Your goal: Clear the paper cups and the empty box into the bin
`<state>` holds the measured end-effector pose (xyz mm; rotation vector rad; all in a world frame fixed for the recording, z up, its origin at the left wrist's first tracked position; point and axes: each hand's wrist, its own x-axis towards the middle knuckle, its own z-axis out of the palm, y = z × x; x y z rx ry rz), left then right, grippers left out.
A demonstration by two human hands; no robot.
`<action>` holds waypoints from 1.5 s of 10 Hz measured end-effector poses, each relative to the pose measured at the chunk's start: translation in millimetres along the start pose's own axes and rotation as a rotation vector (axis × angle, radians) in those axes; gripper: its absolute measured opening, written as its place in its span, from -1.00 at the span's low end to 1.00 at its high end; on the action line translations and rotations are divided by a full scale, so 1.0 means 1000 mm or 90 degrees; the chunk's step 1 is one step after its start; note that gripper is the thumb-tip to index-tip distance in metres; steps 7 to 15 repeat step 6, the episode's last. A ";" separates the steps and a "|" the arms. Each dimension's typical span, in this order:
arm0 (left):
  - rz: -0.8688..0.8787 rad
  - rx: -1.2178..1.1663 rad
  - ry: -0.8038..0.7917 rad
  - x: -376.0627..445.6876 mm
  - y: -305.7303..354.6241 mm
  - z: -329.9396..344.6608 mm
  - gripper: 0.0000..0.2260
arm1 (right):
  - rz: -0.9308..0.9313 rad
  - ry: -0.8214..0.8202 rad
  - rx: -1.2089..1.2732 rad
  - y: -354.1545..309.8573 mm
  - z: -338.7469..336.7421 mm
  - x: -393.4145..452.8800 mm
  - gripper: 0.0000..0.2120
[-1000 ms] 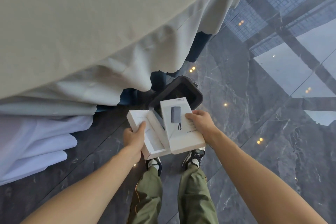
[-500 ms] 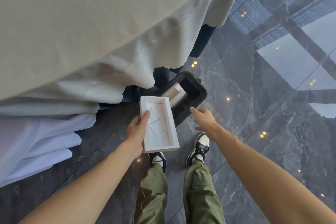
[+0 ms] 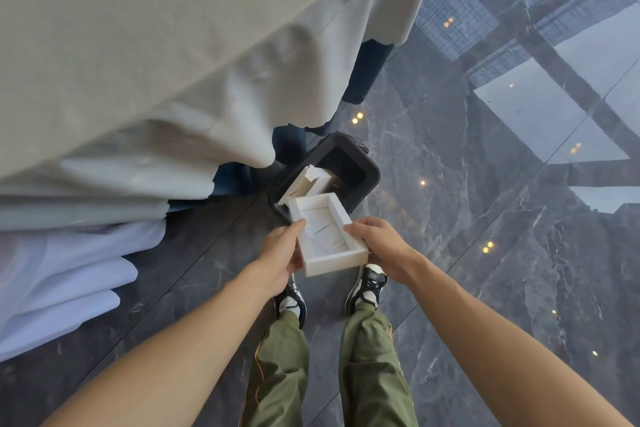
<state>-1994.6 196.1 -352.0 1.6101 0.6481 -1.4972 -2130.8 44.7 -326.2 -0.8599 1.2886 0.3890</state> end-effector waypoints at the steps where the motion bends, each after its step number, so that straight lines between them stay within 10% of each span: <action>1: -0.015 0.023 -0.036 0.001 -0.005 0.005 -0.84 | 0.002 0.093 0.001 -0.005 -0.001 0.007 -0.88; 15: 0.028 0.124 0.061 0.010 -0.005 0.017 -0.58 | -0.027 0.193 -0.141 -0.031 0.009 0.020 -0.75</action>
